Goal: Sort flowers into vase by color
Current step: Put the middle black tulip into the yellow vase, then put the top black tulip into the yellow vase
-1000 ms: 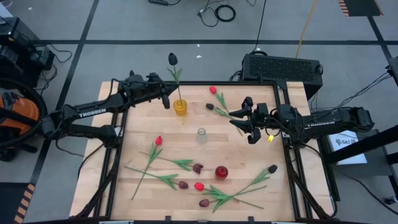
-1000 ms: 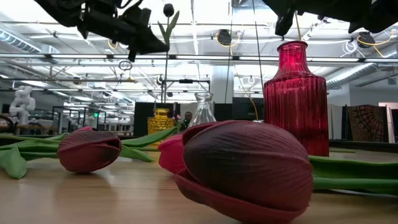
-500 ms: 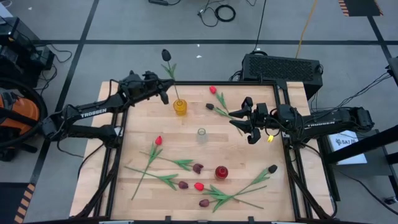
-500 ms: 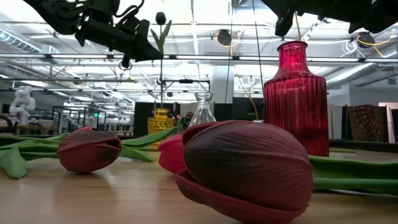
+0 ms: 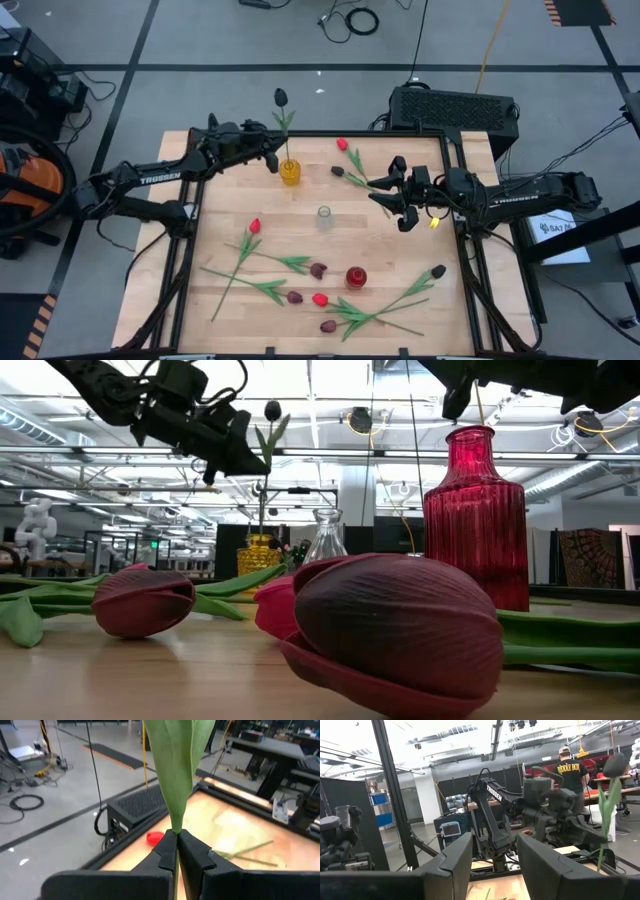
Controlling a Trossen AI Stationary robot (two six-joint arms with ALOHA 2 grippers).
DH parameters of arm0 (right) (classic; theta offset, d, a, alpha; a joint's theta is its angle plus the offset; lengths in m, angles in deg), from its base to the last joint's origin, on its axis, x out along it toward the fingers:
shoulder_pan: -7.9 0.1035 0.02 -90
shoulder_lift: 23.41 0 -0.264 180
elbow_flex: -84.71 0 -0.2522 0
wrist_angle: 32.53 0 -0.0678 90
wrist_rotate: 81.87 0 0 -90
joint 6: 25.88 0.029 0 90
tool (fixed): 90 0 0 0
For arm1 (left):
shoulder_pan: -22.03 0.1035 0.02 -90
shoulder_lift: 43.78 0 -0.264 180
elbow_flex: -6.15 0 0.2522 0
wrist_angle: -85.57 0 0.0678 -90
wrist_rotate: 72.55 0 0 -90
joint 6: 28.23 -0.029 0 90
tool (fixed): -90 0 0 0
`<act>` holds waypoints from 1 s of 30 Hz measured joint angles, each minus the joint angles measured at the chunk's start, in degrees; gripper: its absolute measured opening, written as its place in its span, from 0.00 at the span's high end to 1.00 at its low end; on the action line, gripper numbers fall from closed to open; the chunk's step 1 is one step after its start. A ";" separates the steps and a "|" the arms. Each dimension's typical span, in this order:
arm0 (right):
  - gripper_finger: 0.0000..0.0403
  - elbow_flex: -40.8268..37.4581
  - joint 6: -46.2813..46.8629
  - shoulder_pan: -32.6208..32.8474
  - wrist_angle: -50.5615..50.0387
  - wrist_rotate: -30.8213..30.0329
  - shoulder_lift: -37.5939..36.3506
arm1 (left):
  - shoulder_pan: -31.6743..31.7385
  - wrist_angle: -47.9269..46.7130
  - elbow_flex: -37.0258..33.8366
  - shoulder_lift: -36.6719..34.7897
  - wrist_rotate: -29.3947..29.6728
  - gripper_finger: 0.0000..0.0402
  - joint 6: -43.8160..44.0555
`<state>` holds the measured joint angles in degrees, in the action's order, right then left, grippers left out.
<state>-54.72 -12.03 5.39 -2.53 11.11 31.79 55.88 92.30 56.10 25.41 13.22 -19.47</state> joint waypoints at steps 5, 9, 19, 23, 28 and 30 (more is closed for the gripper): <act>0.63 0.00 0.00 0.00 0.00 0.01 0.00 | -0.60 0.07 0.00 2.91 1.61 0.96 2.09; 0.63 0.00 0.00 0.00 -0.66 -0.01 0.00 | -0.95 0.04 0.00 4.74 2.40 0.96 2.78; 0.63 0.00 0.06 0.00 -3.25 -0.03 0.00 | -3.22 -4.97 0.02 6.35 2.93 0.76 2.96; 0.63 0.00 0.31 -0.01 -6.02 -0.03 0.00 | -3.63 -10.29 0.02 6.35 3.32 0.64 2.95; 0.63 -0.01 0.31 -0.04 -9.74 -0.64 0.00 | -3.59 -15.87 0.03 5.79 4.51 0.54 2.51; 0.63 -0.01 0.09 -0.04 -12.05 -1.86 0.00 | -3.43 -17.96 0.02 4.44 4.83 0.53 2.49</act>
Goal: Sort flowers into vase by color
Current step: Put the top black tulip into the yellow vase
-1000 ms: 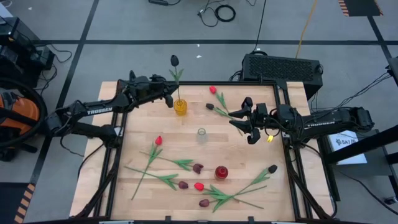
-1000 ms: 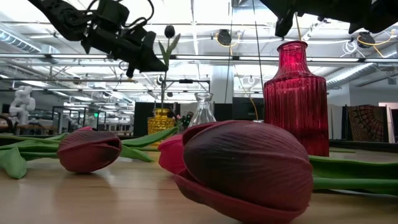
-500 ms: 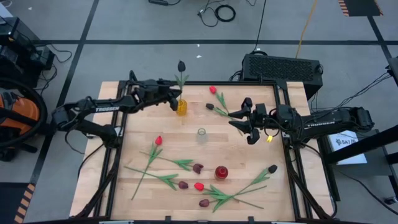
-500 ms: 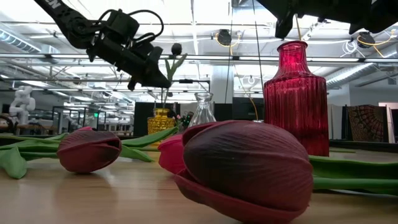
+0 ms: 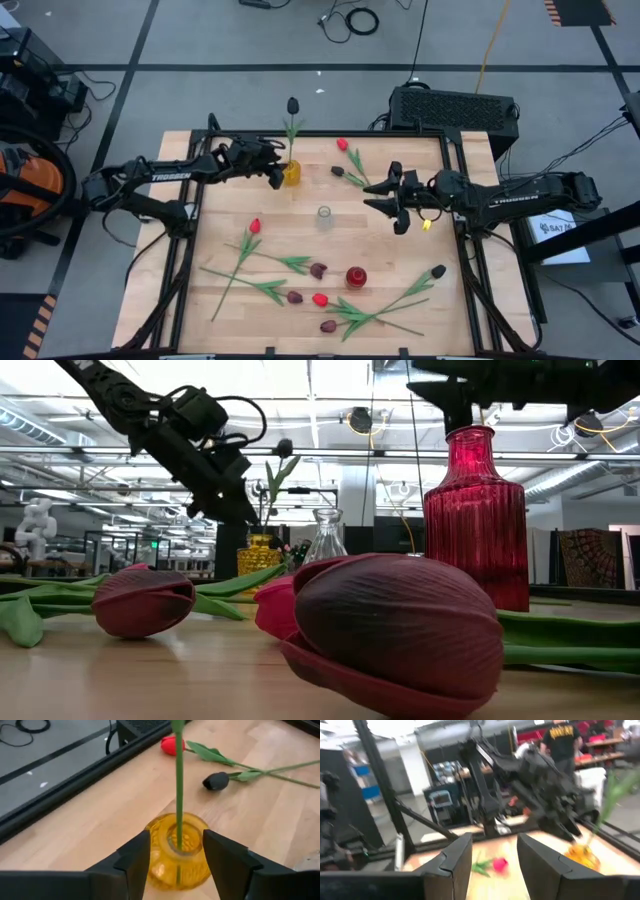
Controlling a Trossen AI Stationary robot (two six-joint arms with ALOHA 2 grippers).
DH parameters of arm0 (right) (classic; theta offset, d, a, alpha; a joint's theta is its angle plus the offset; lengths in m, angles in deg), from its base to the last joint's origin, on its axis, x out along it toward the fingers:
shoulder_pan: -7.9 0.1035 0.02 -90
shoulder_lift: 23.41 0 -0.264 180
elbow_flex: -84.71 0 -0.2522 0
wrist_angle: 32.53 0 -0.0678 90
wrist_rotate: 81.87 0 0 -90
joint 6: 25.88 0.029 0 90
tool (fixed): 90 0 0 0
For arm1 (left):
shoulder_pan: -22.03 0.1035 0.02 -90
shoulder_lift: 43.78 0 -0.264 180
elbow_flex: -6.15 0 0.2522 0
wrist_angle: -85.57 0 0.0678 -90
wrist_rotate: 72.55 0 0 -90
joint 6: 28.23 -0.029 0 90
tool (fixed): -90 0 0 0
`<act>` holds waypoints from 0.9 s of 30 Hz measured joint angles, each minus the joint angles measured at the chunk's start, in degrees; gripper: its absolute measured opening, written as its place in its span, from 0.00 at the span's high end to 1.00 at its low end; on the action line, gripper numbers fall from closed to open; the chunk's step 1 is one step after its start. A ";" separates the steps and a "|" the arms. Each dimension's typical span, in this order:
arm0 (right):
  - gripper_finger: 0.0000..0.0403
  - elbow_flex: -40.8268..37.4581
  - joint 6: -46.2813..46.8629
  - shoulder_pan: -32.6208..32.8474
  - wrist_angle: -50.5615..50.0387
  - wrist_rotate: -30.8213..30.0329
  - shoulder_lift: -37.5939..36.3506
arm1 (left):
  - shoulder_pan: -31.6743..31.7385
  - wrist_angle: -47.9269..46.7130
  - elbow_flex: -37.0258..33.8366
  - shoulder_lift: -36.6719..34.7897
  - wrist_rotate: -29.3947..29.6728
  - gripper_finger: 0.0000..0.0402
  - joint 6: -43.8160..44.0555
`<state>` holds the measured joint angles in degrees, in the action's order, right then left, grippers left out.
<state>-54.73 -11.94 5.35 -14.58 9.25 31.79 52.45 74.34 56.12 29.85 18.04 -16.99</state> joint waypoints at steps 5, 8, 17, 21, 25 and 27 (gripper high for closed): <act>0.63 -0.01 -2.48 0.00 -9.74 -5.64 0.00 | 0.07 -6.09 0.04 -6.00 1.21 0.52 0.35; 0.63 -0.01 -3.17 0.00 -15.91 -10.54 0.00 | -0.66 -8.96 0.04 -10.88 1.20 0.52 0.51; 0.63 -0.02 -4.26 -1.92 -29.81 -20.97 0.00 | -6.11 -16.03 0.04 -22.87 1.10 0.52 3.20; 0.63 -0.02 -2.94 -4.28 -35.12 -21.04 1.03 | -9.70 -16.60 0.04 -25.33 1.03 0.52 5.01; 0.63 -0.02 -2.65 -7.09 -37.52 -21.09 4.00 | -13.65 -16.40 0.04 -25.85 1.00 0.52 5.47; 0.63 -0.02 -2.65 -8.40 -37.57 -21.06 6.26 | -15.38 -16.45 0.04 -25.80 0.98 0.52 6.42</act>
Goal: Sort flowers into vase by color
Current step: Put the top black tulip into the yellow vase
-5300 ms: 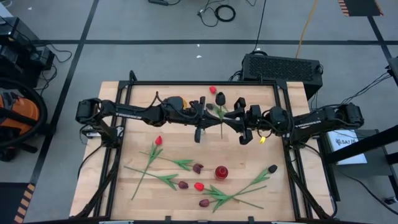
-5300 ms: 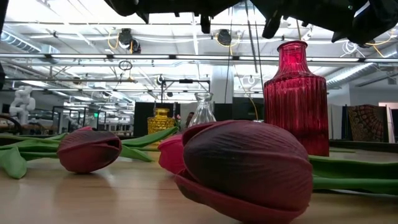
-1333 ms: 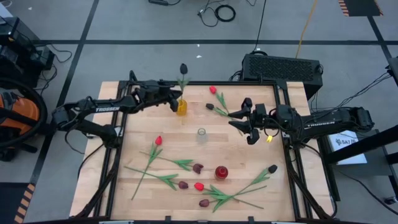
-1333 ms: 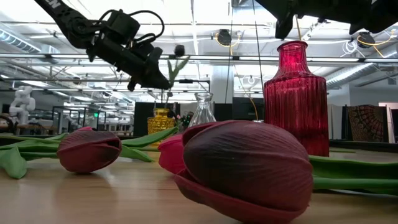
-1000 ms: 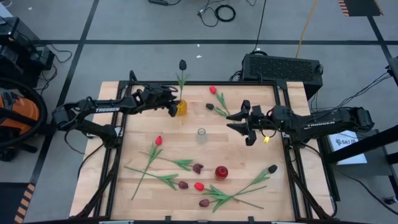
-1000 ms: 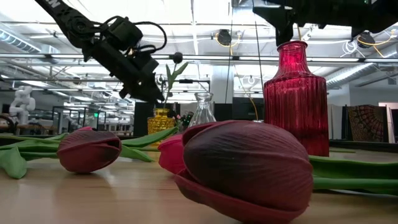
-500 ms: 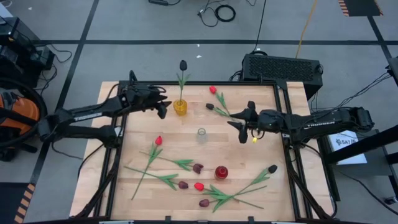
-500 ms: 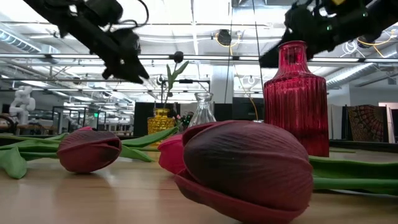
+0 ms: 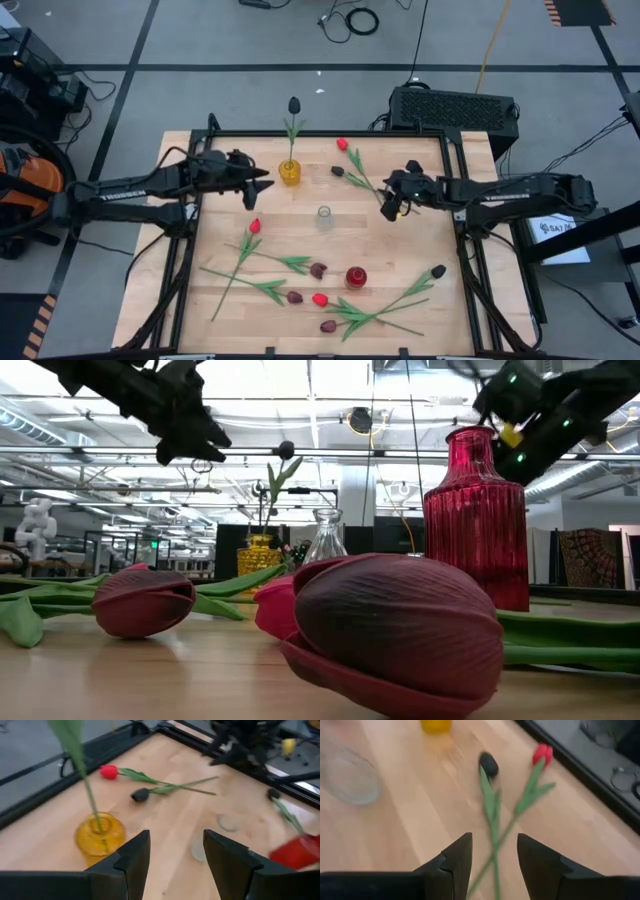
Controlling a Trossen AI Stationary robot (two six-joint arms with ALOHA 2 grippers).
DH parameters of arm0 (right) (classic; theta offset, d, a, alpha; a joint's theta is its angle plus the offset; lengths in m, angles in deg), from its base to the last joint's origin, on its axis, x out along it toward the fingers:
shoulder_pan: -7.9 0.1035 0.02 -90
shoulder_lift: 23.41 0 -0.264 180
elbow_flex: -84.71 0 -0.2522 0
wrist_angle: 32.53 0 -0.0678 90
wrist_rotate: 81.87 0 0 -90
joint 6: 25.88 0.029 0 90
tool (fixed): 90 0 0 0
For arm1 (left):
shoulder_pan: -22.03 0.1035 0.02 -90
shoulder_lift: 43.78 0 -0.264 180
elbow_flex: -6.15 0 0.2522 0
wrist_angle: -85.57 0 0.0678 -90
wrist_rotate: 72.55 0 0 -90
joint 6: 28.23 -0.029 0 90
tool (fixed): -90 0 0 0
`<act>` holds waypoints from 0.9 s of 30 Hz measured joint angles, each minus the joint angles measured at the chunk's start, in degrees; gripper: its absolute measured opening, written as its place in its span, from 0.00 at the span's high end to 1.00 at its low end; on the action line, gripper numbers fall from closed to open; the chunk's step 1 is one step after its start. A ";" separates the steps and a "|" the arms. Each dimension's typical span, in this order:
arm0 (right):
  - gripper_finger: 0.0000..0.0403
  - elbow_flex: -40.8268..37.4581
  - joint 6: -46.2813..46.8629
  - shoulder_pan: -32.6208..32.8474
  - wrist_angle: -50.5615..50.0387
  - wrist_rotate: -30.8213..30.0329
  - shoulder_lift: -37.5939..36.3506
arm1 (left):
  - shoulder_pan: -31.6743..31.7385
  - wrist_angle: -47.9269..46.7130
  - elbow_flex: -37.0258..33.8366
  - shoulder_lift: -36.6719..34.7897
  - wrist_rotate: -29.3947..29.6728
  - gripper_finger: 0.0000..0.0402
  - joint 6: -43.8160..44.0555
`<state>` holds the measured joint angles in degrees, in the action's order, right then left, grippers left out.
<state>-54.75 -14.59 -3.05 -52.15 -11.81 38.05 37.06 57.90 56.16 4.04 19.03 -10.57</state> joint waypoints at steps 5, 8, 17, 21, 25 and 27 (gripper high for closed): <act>0.63 0.00 -1.10 -3.69 2.42 0.39 7.32 | -3.40 0.07 0.00 0.06 0.16 0.52 1.52; 0.63 0.00 -1.88 -5.33 5.33 0.53 12.72 | -4.89 0.63 0.00 0.06 0.24 0.52 1.56; 0.63 0.00 -4.72 -7.71 15.54 7.00 23.87 | -7.02 2.51 0.00 0.06 1.00 0.52 1.52; 0.64 0.04 -4.52 -8.68 16.03 7.13 25.88 | -7.02 2.69 0.00 0.06 3.62 0.52 1.31; 0.72 0.14 -4.26 -8.91 15.70 7.44 26.30 | -6.98 2.69 0.00 0.06 5.08 0.52 1.08; 0.79 0.13 -4.26 -8.91 15.62 7.92 26.26 | -6.99 2.69 0.00 0.06 5.12 0.52 1.07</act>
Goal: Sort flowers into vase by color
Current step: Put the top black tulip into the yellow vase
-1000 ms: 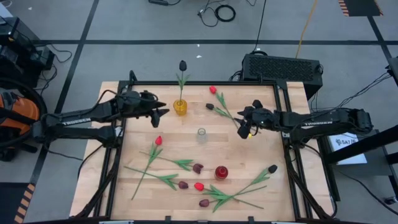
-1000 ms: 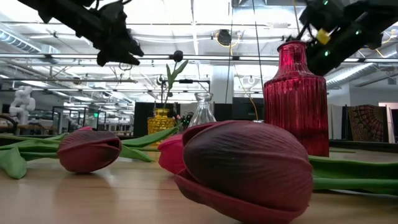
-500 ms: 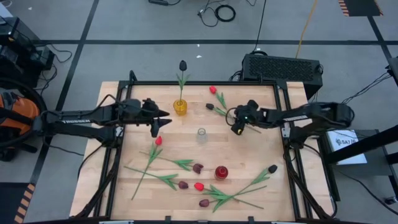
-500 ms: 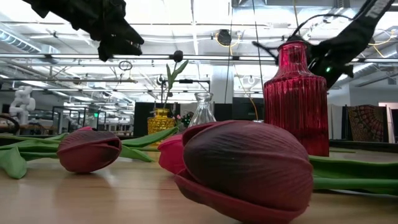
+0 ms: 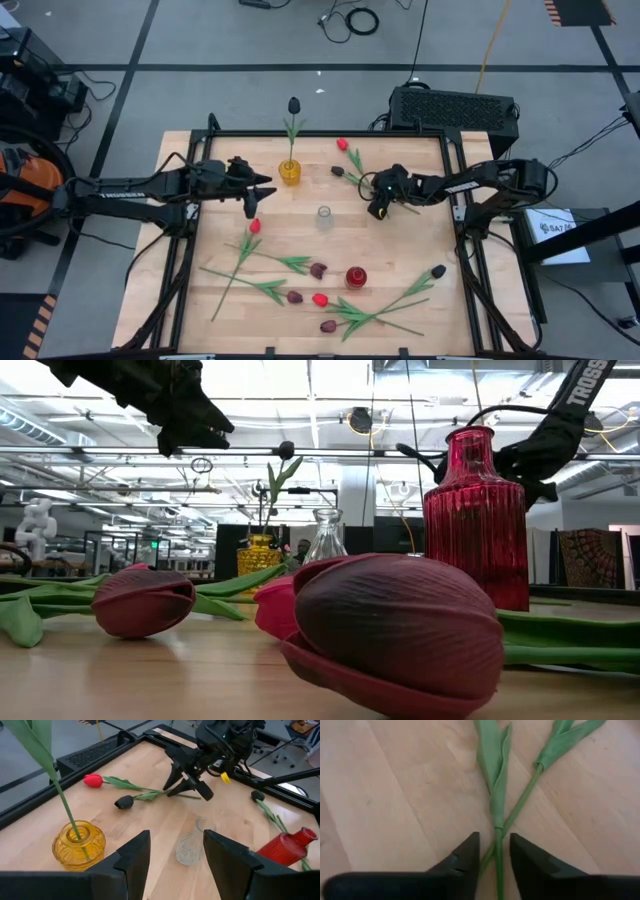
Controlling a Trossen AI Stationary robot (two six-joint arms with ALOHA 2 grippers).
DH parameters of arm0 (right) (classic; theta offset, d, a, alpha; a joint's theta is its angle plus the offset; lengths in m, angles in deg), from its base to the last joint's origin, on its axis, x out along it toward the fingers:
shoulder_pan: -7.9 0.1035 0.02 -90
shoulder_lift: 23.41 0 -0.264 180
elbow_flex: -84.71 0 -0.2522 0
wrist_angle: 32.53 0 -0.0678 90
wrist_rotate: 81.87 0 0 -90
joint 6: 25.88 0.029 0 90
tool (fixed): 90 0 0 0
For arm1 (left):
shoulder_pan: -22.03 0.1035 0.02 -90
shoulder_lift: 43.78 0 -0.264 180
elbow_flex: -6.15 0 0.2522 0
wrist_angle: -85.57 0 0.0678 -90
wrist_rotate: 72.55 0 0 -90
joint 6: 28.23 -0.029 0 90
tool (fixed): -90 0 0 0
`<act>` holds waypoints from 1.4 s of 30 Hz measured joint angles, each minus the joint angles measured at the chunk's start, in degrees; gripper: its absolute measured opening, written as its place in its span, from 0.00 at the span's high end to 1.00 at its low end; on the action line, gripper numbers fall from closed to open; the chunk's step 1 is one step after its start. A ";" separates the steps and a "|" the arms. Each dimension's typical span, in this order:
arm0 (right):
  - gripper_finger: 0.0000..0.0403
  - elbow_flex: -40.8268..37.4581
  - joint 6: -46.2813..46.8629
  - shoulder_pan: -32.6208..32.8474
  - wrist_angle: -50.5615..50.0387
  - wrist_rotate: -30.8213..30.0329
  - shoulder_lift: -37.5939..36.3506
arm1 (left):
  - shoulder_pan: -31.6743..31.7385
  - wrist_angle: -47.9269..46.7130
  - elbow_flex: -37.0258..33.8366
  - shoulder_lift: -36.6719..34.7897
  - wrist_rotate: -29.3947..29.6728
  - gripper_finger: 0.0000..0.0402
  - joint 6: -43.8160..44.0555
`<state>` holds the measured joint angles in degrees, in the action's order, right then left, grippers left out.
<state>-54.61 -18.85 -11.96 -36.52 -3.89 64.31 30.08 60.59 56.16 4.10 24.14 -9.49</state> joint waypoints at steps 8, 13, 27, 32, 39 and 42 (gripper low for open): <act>0.97 0.18 -0.96 0.64 0.01 2.85 -0.17 | -0.06 -0.24 0.00 0.00 0.01 0.52 0.42; 0.99 3.38 -1.97 2.88 -2.65 3.49 -2.36 | -0.06 -0.24 0.00 0.00 0.02 0.52 -0.07; 1.00 8.32 1.04 6.17 -11.58 3.21 -14.28 | -0.30 1.36 0.00 0.00 -0.05 0.52 -1.04; 1.00 8.28 2.08 7.94 -8.94 3.32 -18.98 | -1.54 5.49 0.00 0.75 -0.25 0.52 -1.06; 1.00 8.30 7.69 11.47 14.17 3.14 -20.39 | -4.25 17.06 0.00 6.20 -0.41 0.52 -2.60; 1.00 8.38 7.29 14.34 22.38 3.51 -18.87 | -5.24 23.31 0.00 9.93 -0.38 0.52 -2.65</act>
<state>-46.24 -11.57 2.38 -14.14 -0.39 45.44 24.84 83.89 56.16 14.04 23.77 -12.14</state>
